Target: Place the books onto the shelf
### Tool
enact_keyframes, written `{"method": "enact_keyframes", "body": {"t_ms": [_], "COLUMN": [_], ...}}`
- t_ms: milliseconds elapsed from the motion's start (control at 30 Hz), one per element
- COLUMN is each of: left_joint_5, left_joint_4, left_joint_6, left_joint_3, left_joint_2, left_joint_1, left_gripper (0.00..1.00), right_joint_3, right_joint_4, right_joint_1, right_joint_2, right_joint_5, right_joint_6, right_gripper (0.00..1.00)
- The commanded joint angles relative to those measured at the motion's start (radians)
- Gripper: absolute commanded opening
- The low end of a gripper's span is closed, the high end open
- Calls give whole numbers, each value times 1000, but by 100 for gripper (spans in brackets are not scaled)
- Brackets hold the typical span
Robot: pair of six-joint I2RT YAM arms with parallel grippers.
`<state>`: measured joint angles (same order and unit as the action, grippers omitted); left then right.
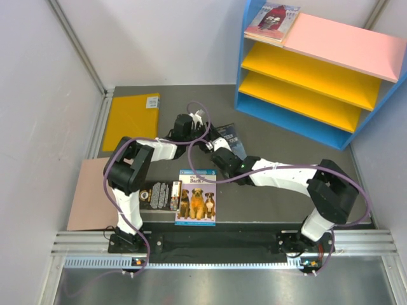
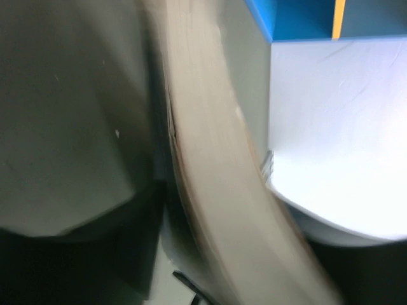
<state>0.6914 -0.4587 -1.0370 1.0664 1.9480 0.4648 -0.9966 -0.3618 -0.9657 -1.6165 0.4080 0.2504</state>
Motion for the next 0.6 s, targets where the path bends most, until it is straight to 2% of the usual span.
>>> {"method": "enact_keyframes", "body": {"t_ms": [0, 33, 133, 233, 333, 367, 433, 467, 500, 533, 567], "left_joint_5": [36, 37, 37, 43, 53, 59, 78, 86, 94, 118, 132], "left_joint_4": [-97, -104, -124, -129, -136, -144, -164, -187, -199, -215, -234], "left_joint_6": [2, -4, -18, -15, -9, -9, -11, -15, -17, -20, -27], "left_joint_3": [93, 90, 80, 78, 78, 78, 78, 78, 78, 81, 83], "left_joint_2": [11, 17, 14, 8, -3, -4, -9, -9, -12, -11, -12], "left_joint_1": [3, 3, 5, 2, -8, -9, -18, -21, -26, -28, -31], "left_gripper": [28, 0, 0, 0, 0, 0, 0, 0, 0, 0, 0], "right_joint_3": [-66, -68, -68, -66, -45, -39, -10, 1, 25, 41, 55], "right_joint_4": [54, 52, 44, 26, 17, 17, 20, 29, 37, 56, 69], "right_joint_1": [-61, -62, -62, -62, -56, -51, -35, -24, -12, 17, 33], "right_joint_2": [-11, -13, -13, 0, 52, 72, 141, 167, 222, 252, 283], "right_joint_5": [-66, -61, -43, 1, 26, 25, -4, -20, -70, -99, -125], "right_joint_6": [-37, -36, -25, 3, 30, 39, 61, 69, 78, 81, 87], "right_gripper": [1, 1, 2, 8, 25, 38, 46, 57, 62, 63, 76]}}
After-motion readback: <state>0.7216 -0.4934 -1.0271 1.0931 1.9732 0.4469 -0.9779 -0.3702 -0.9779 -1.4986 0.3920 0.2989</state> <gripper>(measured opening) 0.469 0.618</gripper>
